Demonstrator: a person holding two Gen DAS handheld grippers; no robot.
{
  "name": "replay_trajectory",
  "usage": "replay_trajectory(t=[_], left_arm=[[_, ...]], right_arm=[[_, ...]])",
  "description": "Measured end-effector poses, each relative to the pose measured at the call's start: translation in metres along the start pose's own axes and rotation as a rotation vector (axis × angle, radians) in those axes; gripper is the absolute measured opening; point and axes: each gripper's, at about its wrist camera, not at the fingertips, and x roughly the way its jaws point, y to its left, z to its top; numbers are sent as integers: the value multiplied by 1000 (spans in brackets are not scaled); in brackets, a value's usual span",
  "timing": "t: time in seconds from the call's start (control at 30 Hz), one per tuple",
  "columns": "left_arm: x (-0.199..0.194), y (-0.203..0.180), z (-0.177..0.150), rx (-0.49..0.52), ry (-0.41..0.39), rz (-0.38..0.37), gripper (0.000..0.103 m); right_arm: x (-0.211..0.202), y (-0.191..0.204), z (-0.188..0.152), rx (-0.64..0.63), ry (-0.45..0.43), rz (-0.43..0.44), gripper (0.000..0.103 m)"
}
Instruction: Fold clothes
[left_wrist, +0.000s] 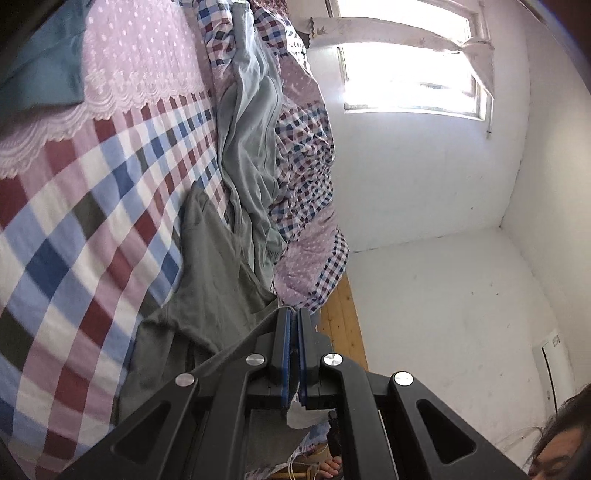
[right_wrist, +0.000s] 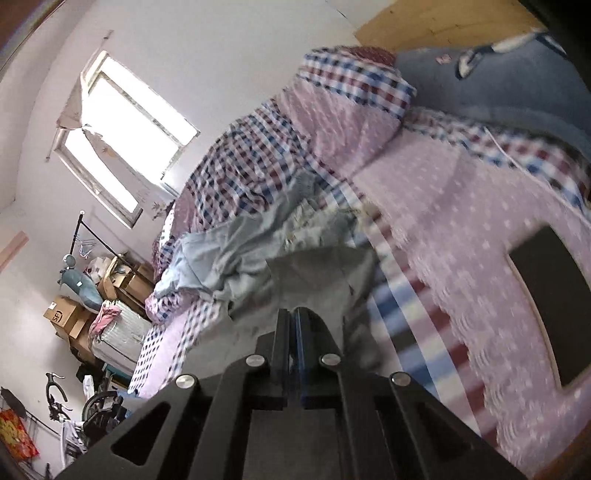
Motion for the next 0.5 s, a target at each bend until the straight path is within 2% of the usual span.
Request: replay_trajectory(t=[0.17, 0.33, 0.5], left_arm=[[5, 4, 16, -8, -12, 26, 2], [18, -3, 34, 27, -23, 51, 2], [44, -18, 69, 58, -51, 64, 2]], right_arm=[[19, 8, 14, -7, -9, 11, 1], [37, 11, 30, -15, -36, 21, 1], [68, 26, 63, -50, -56, 30, 1]])
